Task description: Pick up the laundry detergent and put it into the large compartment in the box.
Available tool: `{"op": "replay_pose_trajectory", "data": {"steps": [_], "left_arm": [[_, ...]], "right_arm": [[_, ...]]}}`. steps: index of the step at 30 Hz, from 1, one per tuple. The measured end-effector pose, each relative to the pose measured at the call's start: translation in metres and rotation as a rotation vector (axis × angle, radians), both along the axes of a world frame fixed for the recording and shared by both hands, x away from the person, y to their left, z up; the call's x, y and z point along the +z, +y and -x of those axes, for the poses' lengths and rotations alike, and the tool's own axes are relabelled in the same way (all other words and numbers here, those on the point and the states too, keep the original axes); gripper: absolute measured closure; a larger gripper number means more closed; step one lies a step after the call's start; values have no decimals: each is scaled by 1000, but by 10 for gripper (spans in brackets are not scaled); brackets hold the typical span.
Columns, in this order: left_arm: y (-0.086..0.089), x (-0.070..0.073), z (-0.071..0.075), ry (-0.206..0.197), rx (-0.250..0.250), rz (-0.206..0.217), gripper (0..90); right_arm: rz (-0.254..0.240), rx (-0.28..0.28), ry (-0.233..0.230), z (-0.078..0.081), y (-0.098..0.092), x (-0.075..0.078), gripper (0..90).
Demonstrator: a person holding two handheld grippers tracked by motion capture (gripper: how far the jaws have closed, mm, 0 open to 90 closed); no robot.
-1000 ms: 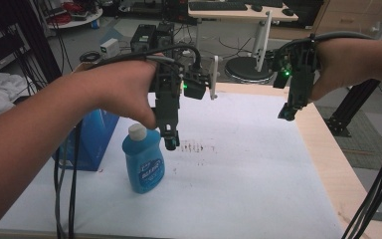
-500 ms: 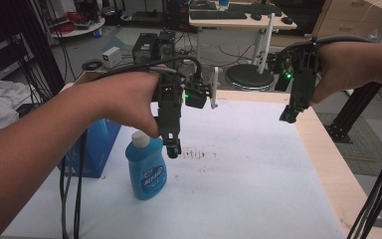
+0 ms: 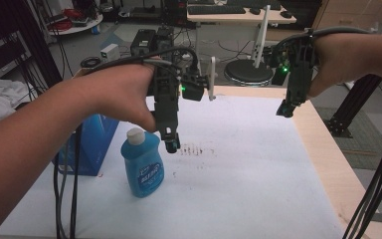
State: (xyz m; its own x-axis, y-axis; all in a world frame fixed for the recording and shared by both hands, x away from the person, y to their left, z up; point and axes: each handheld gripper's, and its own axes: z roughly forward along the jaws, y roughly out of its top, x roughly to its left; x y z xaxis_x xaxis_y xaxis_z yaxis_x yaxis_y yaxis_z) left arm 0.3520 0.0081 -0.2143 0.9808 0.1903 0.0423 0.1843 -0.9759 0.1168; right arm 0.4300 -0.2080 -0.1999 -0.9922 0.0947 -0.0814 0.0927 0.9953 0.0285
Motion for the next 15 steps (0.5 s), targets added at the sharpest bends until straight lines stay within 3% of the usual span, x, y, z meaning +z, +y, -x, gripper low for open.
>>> {"op": "replay_pose_trajectory", "data": {"steps": [3,7,15], "left_arm": [[3,6,1,-24,57,9,27],[10,12,3,-15,119,21,27],[36,22,6,-10,312,49,27]], "right_arm": [[4,-1,-2,0,0,0,14],[1,-1,-4,-2,2,-1,14],[11,3,-3,-4,8,-3,14]]}}
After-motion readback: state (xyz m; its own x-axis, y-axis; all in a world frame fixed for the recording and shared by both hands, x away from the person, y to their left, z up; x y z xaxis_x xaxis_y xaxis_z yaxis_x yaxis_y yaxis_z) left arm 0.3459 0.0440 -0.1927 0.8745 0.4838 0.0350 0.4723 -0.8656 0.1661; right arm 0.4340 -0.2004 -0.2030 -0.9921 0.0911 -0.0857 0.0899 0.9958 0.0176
